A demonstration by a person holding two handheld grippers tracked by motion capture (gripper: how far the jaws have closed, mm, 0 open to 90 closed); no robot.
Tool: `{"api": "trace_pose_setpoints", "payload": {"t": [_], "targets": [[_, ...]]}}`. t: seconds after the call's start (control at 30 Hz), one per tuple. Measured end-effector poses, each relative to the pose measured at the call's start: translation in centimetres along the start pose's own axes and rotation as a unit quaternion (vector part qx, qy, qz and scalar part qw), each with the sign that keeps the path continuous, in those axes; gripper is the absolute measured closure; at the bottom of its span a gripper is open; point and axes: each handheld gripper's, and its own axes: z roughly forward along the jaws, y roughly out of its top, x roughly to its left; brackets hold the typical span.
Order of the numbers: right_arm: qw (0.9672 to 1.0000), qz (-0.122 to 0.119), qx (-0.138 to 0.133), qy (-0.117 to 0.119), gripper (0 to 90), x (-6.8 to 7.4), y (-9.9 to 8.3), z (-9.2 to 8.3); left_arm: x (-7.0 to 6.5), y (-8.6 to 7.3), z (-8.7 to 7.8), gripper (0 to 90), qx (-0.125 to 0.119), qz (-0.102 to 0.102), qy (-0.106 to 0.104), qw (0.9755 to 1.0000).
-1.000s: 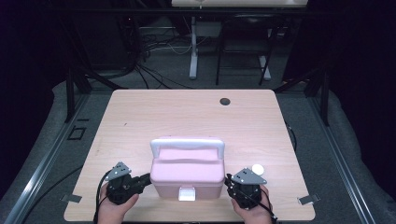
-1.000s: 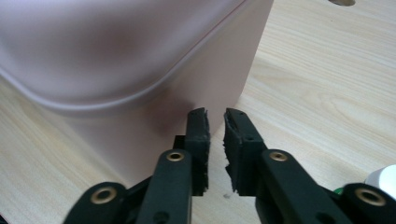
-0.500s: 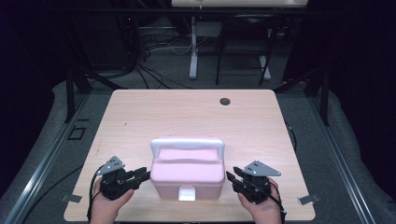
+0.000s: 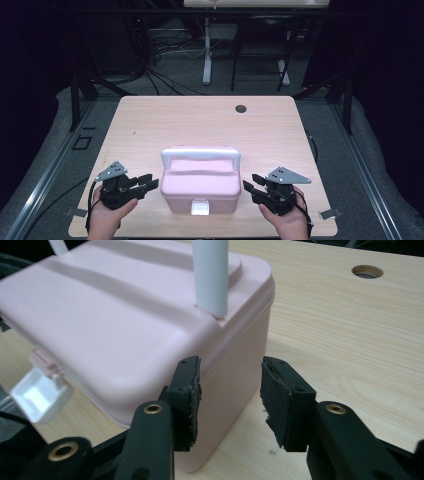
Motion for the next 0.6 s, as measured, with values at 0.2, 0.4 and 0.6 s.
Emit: {"api": "trace_pose_setpoints", "payload": {"t": [0.2,0.4,0.6], "targets": [[0.9998,-0.001,-0.01,0.015,58.3,0.1,1.1,-0.5,-0.3,1.2,-0.3,55.2,-0.01,0.007,-0.002,0.9999],[0.9996,-0.021,-0.014,0.015,56.2,0.5,2.3,-0.1,-0.6,2.6,0.0,50.3,-0.015,0.021,0.002,0.9997],[0.999,-0.034,-0.026,0.008,54.1,0.7,3.2,0.7,-0.6,3.4,0.4,46.6,-0.018,0.018,0.007,0.9997]]}}
